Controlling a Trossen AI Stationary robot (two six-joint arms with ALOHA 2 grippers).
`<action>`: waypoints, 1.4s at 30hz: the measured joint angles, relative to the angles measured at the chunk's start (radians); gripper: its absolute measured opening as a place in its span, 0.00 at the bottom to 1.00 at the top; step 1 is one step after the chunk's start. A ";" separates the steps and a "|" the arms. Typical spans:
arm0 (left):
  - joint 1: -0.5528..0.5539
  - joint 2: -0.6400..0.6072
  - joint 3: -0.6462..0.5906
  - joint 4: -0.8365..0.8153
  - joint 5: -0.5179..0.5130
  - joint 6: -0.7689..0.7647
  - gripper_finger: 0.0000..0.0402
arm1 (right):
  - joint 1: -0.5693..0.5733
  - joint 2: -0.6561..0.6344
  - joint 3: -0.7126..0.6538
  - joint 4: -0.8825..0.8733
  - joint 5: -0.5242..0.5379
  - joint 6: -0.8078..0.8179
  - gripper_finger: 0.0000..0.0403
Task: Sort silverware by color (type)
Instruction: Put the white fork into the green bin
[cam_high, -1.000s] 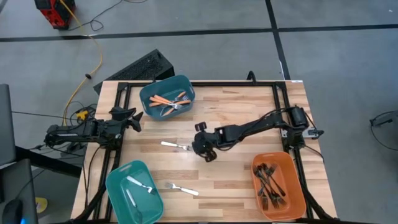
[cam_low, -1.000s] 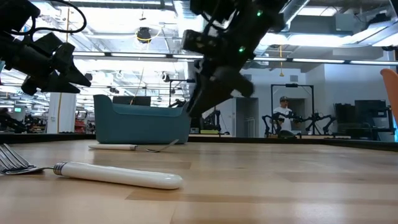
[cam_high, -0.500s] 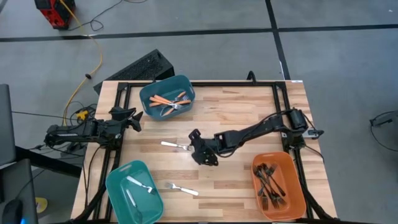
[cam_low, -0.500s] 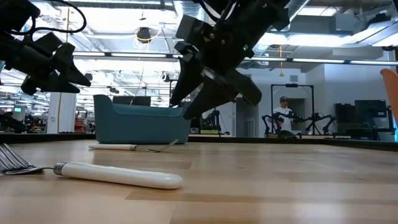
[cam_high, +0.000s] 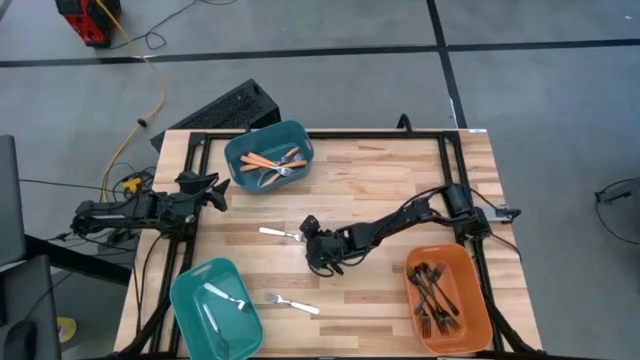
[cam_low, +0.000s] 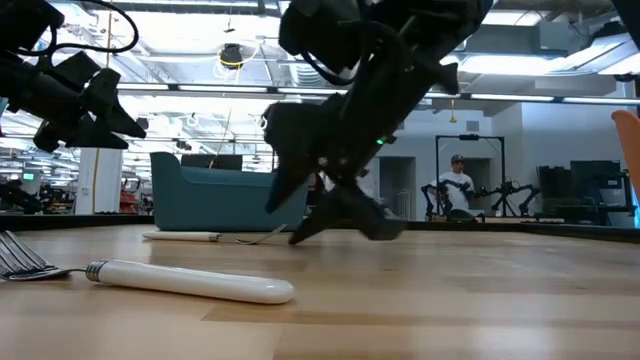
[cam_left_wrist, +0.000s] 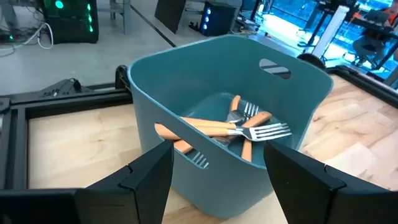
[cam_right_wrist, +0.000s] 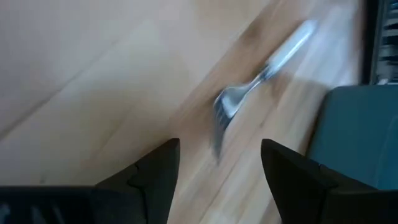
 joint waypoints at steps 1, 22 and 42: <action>0.000 0.001 0.000 0.000 0.001 0.000 0.58 | -0.001 -0.001 -0.001 -0.010 0.001 -0.011 0.62; 0.000 -0.002 0.000 -0.001 -0.003 0.005 0.58 | -0.027 -0.002 -0.001 0.047 -0.140 -0.004 0.58; 0.000 -0.002 0.000 -0.001 -0.005 0.008 0.58 | -0.045 -0.002 -0.001 0.043 -0.139 0.030 0.42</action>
